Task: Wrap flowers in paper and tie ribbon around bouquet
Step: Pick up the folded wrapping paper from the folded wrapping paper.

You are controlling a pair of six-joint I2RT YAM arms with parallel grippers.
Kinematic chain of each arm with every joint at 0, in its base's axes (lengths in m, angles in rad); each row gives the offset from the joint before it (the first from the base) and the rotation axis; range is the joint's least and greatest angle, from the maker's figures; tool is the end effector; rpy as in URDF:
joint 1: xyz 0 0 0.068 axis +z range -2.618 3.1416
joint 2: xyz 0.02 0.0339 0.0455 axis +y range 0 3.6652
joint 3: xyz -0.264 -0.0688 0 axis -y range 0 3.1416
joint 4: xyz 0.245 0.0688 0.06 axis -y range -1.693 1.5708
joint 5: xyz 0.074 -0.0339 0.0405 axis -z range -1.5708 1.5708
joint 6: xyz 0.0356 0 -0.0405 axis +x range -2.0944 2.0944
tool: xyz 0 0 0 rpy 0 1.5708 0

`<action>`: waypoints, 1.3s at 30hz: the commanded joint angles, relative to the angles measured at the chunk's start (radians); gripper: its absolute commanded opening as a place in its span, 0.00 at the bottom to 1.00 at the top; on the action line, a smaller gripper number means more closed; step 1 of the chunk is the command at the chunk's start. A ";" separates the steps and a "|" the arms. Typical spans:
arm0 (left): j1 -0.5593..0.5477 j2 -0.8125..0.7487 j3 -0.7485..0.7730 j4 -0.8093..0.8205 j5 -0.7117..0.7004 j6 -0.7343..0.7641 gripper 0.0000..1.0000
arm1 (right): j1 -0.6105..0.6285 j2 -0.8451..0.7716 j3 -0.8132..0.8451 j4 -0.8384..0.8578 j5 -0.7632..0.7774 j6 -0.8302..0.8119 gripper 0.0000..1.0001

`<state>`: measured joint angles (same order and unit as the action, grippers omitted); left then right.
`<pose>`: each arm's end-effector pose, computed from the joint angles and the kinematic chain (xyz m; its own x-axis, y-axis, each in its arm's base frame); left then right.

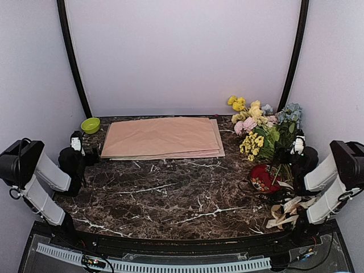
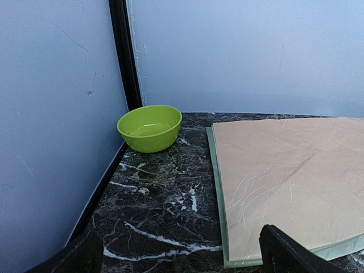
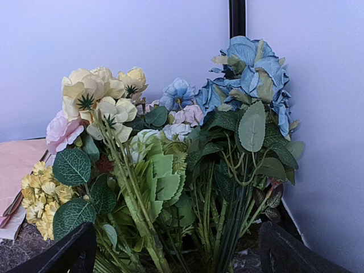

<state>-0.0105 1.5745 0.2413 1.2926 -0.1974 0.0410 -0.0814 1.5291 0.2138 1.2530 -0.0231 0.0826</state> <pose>0.2458 0.0044 0.1491 -0.0482 0.0407 -0.9980 -0.1838 0.9817 0.0489 0.2376 -0.0186 0.1486 -0.0570 0.0874 -0.9945 0.0632 0.9945 0.0838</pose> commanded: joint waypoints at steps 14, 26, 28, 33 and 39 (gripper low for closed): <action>0.005 -0.229 0.215 -0.472 -0.018 -0.059 0.91 | -0.004 -0.243 0.047 -0.221 0.038 0.029 1.00; -0.454 -0.239 0.557 -0.960 0.160 0.037 0.73 | 0.137 -0.423 0.469 -0.887 -0.325 0.206 0.68; -0.482 -0.186 0.586 -1.049 0.185 0.012 0.72 | 0.246 -0.383 0.529 -0.978 -0.239 0.157 0.68; -0.487 -0.062 0.613 -1.168 0.158 -0.097 0.67 | 0.435 -0.192 0.745 -1.206 -0.114 0.125 0.62; -0.491 0.042 0.631 -1.197 0.158 -0.156 0.64 | 0.504 0.129 1.081 -1.435 -0.094 0.279 0.45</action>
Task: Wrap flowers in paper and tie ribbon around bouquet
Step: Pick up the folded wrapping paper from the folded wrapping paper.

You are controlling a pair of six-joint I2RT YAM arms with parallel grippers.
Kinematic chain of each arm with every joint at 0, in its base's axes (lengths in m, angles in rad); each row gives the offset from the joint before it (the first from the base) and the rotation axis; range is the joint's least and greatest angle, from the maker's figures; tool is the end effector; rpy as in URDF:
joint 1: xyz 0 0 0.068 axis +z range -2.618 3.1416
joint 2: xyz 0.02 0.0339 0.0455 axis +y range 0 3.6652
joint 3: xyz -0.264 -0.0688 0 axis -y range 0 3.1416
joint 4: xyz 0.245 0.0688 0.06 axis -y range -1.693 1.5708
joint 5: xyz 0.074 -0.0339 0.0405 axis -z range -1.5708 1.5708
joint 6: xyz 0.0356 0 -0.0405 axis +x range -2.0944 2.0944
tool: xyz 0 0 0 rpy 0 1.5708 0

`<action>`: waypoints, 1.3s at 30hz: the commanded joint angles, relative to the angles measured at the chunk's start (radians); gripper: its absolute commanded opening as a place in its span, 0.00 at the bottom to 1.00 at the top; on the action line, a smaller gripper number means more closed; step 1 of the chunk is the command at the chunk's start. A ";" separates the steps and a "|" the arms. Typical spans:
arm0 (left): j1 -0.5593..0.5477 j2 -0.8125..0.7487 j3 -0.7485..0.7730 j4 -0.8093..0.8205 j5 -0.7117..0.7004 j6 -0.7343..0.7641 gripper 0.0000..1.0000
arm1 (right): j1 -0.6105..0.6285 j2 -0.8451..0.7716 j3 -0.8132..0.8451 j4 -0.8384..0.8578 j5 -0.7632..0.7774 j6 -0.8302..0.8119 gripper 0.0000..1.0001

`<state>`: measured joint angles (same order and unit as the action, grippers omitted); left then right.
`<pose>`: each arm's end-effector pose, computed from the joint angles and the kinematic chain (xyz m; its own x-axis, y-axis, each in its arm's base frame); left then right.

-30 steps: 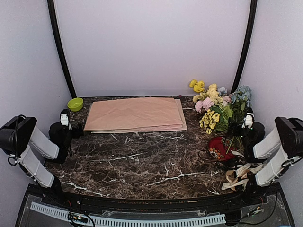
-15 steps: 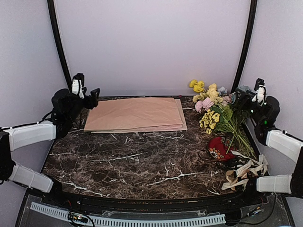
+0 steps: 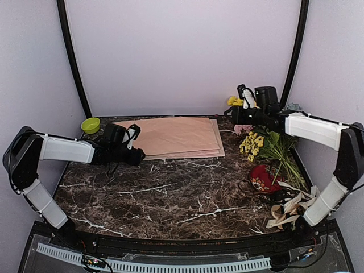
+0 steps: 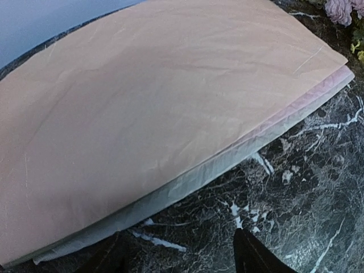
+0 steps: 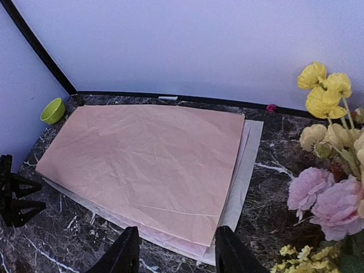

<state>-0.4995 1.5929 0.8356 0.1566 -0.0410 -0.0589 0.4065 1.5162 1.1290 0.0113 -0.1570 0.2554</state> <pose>0.2952 -0.1594 0.1908 -0.5217 0.2177 -0.8249 0.4189 0.9077 -0.0254 0.3254 0.1461 0.3001 -0.4587 0.0742 -0.8855 -0.4219 0.8588 0.2905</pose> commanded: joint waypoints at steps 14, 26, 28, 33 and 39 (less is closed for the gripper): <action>-0.010 0.128 0.049 -0.022 0.005 -0.047 0.64 | 0.015 0.537 0.428 -0.339 0.045 0.252 0.47; -0.031 0.151 0.137 0.025 0.041 0.099 0.67 | 0.036 0.581 0.463 -0.361 0.094 0.199 0.43; -0.034 0.166 0.157 0.053 0.046 0.125 0.69 | 0.033 0.593 0.475 -0.393 0.097 0.215 0.45; -0.073 0.232 0.196 0.157 0.103 0.320 0.76 | 0.027 0.597 0.455 -0.369 0.091 0.243 0.49; -0.089 0.329 0.298 0.111 0.183 0.573 0.79 | 0.027 0.597 0.459 -0.371 0.055 0.234 0.49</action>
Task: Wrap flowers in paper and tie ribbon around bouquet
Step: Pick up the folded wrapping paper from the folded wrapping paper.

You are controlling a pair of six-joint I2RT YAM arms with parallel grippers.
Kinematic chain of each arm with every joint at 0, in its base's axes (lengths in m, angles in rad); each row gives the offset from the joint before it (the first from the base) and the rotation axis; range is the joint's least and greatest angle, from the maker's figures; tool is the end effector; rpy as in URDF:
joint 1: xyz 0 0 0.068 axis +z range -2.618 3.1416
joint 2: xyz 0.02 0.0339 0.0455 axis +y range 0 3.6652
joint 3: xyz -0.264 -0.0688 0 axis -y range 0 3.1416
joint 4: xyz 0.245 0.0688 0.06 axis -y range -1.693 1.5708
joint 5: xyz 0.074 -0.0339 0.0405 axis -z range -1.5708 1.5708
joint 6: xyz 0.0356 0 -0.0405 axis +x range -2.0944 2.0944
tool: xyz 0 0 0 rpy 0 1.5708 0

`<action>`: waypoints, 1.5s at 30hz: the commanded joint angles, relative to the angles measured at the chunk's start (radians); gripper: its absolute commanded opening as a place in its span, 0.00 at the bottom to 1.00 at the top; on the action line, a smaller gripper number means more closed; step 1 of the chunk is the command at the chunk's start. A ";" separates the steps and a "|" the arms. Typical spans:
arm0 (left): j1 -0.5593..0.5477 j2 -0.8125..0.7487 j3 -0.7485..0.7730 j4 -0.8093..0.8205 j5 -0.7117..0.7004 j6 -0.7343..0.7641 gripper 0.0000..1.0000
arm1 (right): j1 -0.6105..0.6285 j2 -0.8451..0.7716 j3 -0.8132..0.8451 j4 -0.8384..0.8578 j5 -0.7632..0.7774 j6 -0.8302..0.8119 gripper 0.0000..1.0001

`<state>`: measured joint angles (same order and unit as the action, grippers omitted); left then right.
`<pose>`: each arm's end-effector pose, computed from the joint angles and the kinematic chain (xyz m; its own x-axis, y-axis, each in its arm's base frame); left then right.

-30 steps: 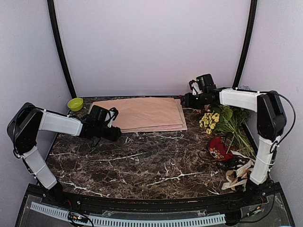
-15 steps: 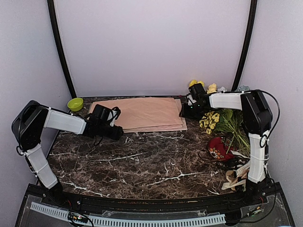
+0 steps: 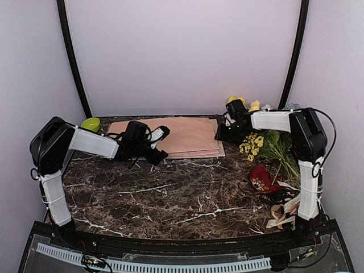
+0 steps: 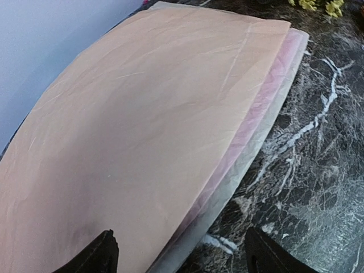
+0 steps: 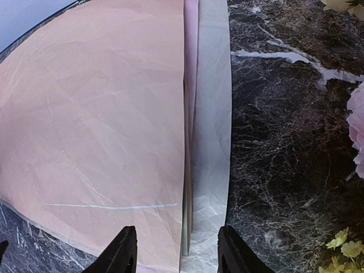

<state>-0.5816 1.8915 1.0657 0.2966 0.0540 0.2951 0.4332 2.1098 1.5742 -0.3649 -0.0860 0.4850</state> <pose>0.3399 -0.2257 0.1693 -0.2327 0.5006 -0.8338 0.6848 0.6932 0.2250 0.4206 0.1979 0.1808 -0.8468 0.1201 -0.5182 -0.0812 0.9335 0.3492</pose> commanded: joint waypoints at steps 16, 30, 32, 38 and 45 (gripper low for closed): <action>-0.005 0.235 0.343 -0.263 0.147 0.376 0.66 | 0.001 -0.047 -0.077 0.064 -0.019 -0.033 0.48; -0.006 0.286 0.372 -0.170 0.026 0.390 0.54 | -0.001 -0.039 -0.093 0.070 -0.038 -0.036 0.48; -0.006 0.285 0.381 -0.167 0.031 0.381 0.53 | -0.001 -0.039 -0.098 0.073 -0.039 -0.036 0.48; -0.006 0.287 0.394 -0.167 0.061 0.375 0.53 | -0.025 -0.016 -0.087 0.102 -0.143 0.030 0.47; -0.006 0.287 0.393 -0.171 0.071 0.369 0.53 | -0.043 0.006 -0.079 0.174 -0.210 0.097 0.43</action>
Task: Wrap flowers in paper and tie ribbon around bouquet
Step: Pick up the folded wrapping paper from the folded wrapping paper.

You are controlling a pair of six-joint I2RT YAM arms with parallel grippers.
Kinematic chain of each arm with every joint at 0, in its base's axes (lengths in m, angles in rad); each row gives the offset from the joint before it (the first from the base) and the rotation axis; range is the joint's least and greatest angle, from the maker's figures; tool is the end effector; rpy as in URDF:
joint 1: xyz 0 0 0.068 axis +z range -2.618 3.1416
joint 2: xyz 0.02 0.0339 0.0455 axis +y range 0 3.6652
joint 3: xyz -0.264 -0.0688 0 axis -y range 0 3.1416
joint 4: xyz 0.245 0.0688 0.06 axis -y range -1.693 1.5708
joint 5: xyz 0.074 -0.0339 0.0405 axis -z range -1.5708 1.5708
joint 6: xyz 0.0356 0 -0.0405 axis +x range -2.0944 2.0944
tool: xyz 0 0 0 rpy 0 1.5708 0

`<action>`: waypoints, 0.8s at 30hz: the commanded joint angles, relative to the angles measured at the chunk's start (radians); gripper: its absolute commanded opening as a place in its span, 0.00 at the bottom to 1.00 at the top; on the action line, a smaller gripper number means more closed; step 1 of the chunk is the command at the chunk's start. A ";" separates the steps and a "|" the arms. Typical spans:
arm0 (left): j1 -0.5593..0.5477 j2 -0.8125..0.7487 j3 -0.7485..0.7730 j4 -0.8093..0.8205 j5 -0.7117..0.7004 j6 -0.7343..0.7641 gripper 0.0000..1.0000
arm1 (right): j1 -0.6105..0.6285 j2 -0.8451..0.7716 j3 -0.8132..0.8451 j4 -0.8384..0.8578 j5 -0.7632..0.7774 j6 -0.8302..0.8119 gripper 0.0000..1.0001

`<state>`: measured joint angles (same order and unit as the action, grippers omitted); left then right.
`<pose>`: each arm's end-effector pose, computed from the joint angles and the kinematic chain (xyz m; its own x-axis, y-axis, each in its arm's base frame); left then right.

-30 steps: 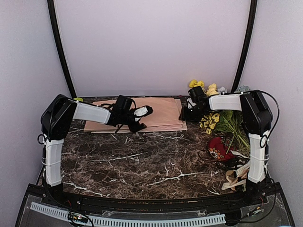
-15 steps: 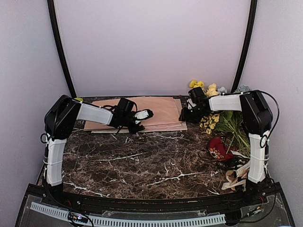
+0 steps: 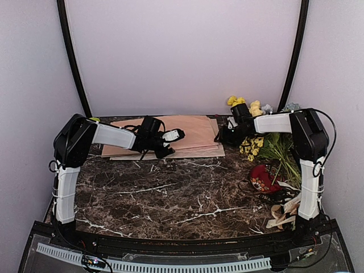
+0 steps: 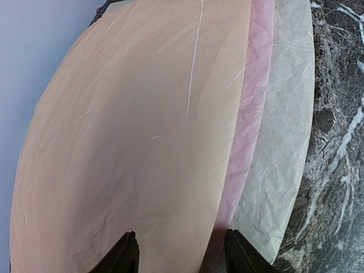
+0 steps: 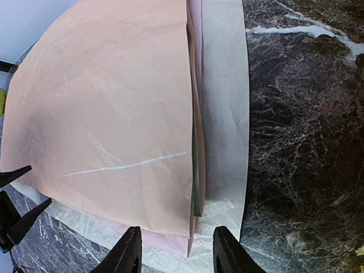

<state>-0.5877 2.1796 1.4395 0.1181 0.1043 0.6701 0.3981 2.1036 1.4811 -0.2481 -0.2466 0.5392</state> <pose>0.3985 -0.2699 0.1454 0.0062 0.7381 -0.6746 0.7885 0.4113 0.4572 0.4189 0.1856 0.1638 -0.8724 0.1733 -0.4571 -0.0851 0.8670 0.4910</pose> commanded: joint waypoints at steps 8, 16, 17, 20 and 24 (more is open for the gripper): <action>0.000 -0.001 0.021 0.017 0.032 -0.006 0.53 | -0.029 0.078 0.066 0.069 -0.064 0.077 0.43; 0.000 0.009 0.022 0.022 0.033 -0.009 0.53 | -0.030 0.106 0.080 0.105 -0.113 0.097 0.30; 0.000 0.011 0.021 0.024 0.031 -0.010 0.53 | -0.030 0.102 0.073 0.112 -0.116 0.099 0.29; 0.000 0.023 0.015 0.046 0.021 -0.014 0.53 | -0.030 0.087 0.058 0.130 -0.126 0.103 0.25; 0.000 0.035 0.017 0.067 0.013 -0.018 0.53 | -0.030 0.065 0.042 0.138 -0.096 0.095 0.19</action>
<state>-0.5877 2.2021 1.4395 0.1539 0.1181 0.6689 0.3721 2.2082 1.5394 -0.1539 -0.3504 0.6392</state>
